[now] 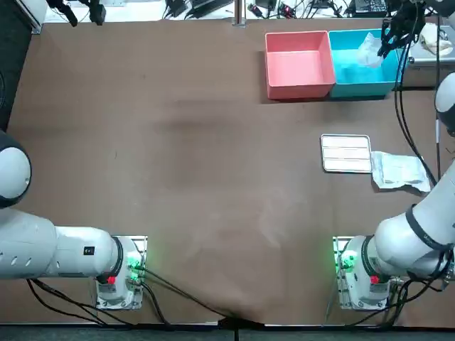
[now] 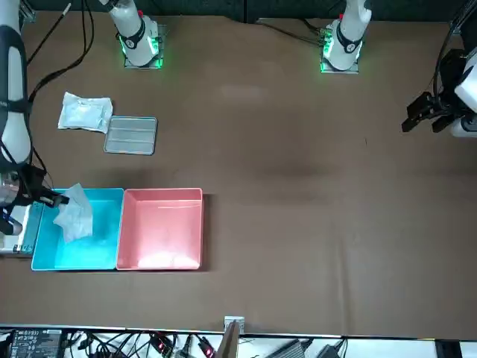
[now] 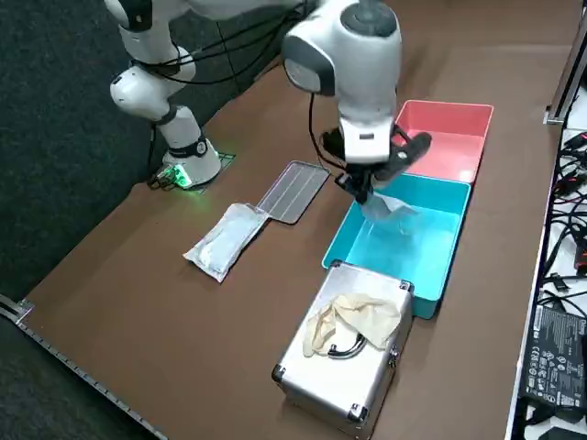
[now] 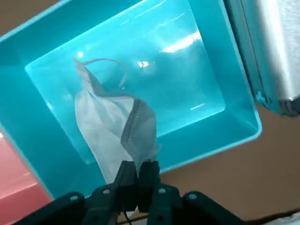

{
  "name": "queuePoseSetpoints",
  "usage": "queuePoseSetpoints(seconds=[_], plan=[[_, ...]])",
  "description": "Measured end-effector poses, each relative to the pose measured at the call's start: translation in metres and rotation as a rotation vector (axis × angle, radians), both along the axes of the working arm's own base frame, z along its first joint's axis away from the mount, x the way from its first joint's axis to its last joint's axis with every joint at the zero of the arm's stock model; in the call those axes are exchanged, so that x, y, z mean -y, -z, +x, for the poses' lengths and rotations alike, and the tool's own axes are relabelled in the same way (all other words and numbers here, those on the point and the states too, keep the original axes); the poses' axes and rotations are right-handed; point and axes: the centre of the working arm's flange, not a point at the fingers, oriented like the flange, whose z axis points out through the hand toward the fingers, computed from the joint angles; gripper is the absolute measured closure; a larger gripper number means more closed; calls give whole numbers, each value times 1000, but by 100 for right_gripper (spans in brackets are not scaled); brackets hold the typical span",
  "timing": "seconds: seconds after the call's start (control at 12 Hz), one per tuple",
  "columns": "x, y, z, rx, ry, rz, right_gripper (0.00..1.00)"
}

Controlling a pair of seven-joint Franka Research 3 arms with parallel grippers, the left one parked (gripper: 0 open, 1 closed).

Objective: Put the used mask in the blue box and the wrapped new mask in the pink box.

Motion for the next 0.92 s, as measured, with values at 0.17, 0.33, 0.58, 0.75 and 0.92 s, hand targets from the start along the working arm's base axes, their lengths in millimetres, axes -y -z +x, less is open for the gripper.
queuePoseSetpoints(seconds=[0.17, 0.33, 0.58, 0.75, 0.92], plan=[[7, 23, 8, -19, 8, 2, 98], [14, 47, 13, -42, 19, 12, 98], [22, 74, 21, -55, 37, 33, 83], [20, 73, 23, -51, 34, 36, 64], [14, 63, 27, -41, 23, 37, 42]])
